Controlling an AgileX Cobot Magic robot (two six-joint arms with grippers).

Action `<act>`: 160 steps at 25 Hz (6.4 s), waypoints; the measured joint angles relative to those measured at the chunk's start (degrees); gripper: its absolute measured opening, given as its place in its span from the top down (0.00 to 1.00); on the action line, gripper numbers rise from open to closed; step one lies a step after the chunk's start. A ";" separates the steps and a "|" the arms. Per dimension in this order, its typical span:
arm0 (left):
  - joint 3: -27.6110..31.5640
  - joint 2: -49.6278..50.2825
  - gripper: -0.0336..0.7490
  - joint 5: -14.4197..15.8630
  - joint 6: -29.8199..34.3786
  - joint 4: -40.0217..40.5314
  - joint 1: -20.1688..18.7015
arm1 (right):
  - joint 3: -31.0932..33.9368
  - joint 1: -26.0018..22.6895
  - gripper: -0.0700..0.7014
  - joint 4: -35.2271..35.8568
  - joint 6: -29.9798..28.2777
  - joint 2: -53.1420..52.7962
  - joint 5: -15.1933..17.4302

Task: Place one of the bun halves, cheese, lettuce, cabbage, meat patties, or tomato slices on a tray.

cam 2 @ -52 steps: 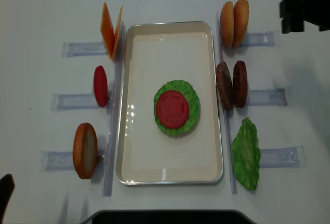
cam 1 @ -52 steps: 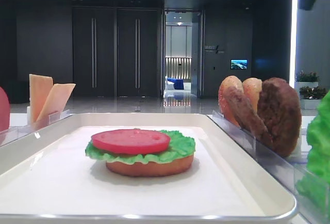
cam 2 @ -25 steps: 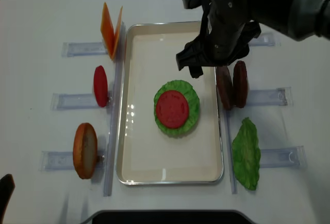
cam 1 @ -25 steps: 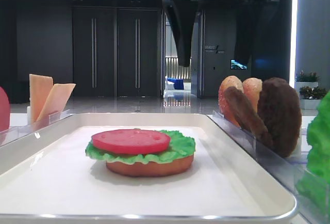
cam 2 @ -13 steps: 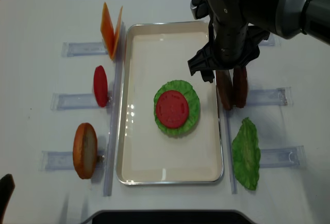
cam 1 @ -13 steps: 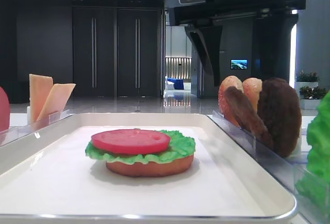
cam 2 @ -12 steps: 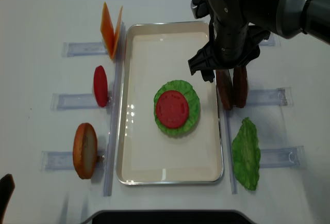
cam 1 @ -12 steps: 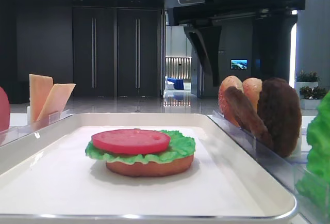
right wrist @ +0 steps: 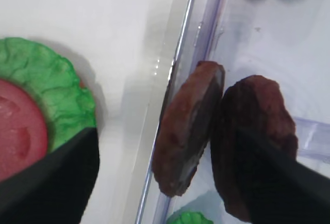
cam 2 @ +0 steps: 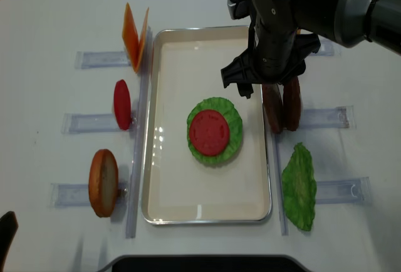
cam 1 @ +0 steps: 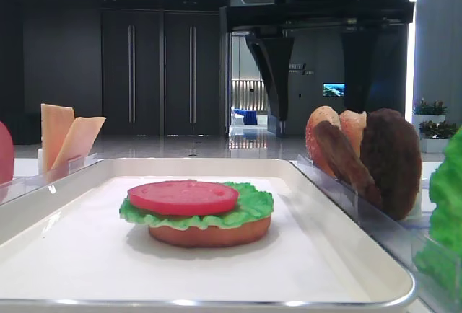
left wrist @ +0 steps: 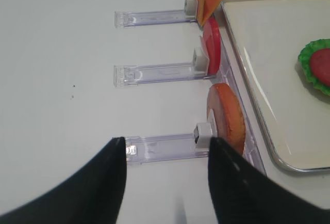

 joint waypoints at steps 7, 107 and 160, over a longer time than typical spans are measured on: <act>0.00 0.00 0.46 0.00 0.00 0.00 0.00 | 0.00 0.00 0.26 0.25 0.05 3.91 -0.01; 0.00 0.00 0.46 0.00 0.00 0.00 0.00 | 7.42 -4.00 0.46 41.40 -38.60 -1.13 -17.36; 0.00 0.00 0.46 0.00 0.12 0.00 0.00 | 0.85 -45.61 0.14 4.08 -23.34 -13.20 6.67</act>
